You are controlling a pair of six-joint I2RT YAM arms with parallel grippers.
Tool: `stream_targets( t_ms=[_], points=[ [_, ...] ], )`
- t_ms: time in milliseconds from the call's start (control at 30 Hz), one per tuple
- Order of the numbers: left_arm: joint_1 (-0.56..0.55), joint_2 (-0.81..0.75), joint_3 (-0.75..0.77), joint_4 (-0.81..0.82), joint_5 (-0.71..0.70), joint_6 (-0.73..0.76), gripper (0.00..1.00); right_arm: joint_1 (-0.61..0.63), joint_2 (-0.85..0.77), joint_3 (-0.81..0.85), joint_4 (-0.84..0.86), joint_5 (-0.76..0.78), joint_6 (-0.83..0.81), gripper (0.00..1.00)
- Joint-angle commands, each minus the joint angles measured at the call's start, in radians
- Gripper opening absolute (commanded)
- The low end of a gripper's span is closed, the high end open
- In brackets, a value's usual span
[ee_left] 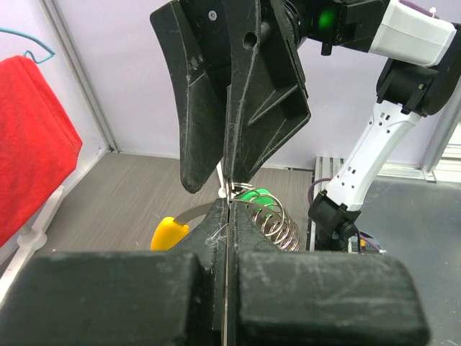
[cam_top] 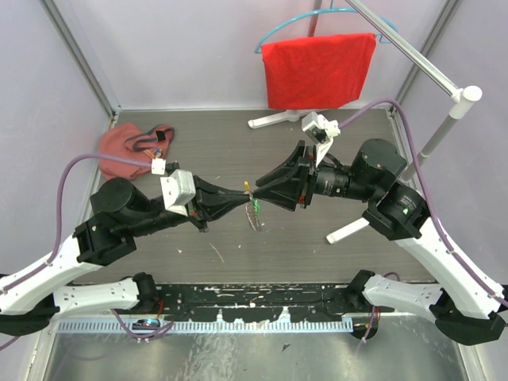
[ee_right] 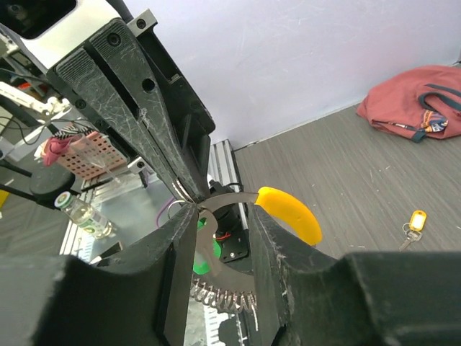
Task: Put the keys on the keyring
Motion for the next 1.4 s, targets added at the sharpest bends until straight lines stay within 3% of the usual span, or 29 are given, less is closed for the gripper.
stream_targets(
  t_ms=[0, 400, 1033, 1067, 1167, 1367],
  points=[
    [-0.003, -0.011, -0.007, 0.059, -0.012, 0.002, 0.0, -0.001, -0.014, 0.038, 0.043, -0.037, 0.029, 0.38],
    [-0.004, 0.008, 0.011, 0.052, -0.01, 0.013, 0.0, 0.0, -0.011, 0.039, 0.036, -0.051, 0.024, 0.01],
    [-0.004, 0.014, 0.026, 0.05, -0.009, 0.021, 0.0, -0.001, 0.014, 0.093, -0.138, 0.035, -0.082, 0.01],
    [-0.004, 0.014, 0.025, 0.051, -0.009, 0.021, 0.0, -0.001, 0.014, 0.09, -0.136, 0.038, -0.083, 0.02],
    [-0.003, 0.012, 0.026, 0.051, -0.007, 0.02, 0.0, -0.001, 0.001, 0.088, -0.123, 0.06, -0.079, 0.31],
    [-0.004, 0.007, 0.021, 0.049, -0.005, 0.019, 0.0, 0.0, -0.039, 0.072, -0.059, 0.061, -0.058, 0.47]
  ],
)
